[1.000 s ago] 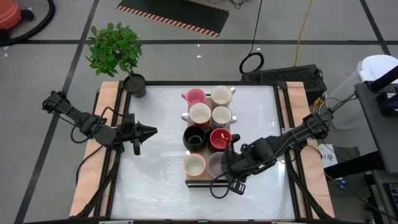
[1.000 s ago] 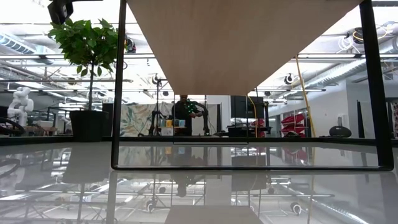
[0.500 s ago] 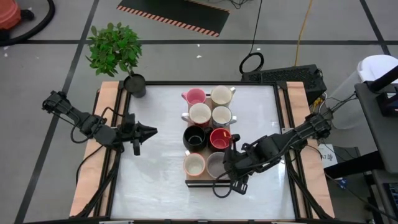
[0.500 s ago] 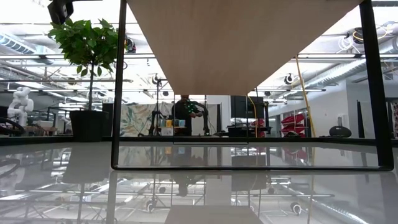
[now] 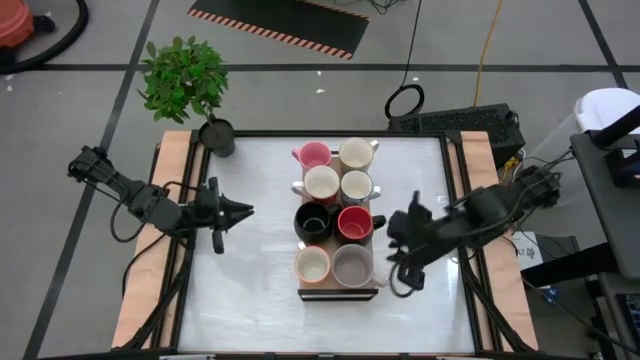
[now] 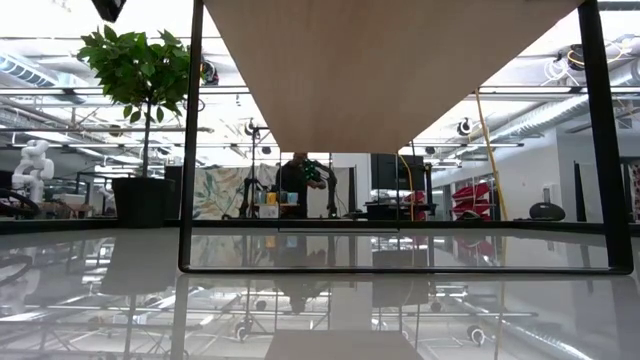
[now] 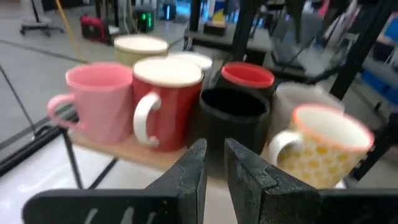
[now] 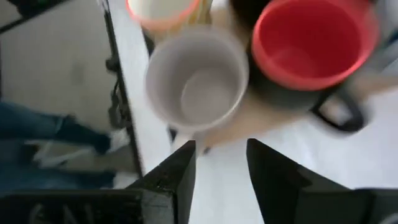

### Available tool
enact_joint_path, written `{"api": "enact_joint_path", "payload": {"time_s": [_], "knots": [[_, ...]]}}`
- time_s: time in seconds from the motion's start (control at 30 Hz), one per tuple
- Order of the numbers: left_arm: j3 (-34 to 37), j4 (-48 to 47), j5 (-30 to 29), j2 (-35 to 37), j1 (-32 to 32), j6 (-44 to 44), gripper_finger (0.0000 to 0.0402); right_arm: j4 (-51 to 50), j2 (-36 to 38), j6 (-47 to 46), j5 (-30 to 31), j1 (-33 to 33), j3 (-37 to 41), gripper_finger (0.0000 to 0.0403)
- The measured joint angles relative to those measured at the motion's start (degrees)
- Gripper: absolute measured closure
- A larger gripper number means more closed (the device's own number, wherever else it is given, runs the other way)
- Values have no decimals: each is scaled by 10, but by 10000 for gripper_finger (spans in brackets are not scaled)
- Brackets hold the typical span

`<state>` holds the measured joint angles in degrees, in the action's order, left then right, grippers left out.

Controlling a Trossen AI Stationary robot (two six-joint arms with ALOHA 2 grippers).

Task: Place coffee mugs
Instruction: Return to Home Position

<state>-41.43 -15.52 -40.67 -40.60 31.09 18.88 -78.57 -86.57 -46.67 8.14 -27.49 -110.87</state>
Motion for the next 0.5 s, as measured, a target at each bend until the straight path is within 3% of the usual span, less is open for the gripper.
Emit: {"api": "enact_joint_path", "payload": {"time_s": [0.37, 0.5], "knots": [[0, 166, -18, 2, -2, -122, 341, 23, 65, 192, 163, 10, 0, 393], [0, 175, -41, 10, -14, -89, 341, 56, 106, 251, 191, 13, 24, 399]]}}
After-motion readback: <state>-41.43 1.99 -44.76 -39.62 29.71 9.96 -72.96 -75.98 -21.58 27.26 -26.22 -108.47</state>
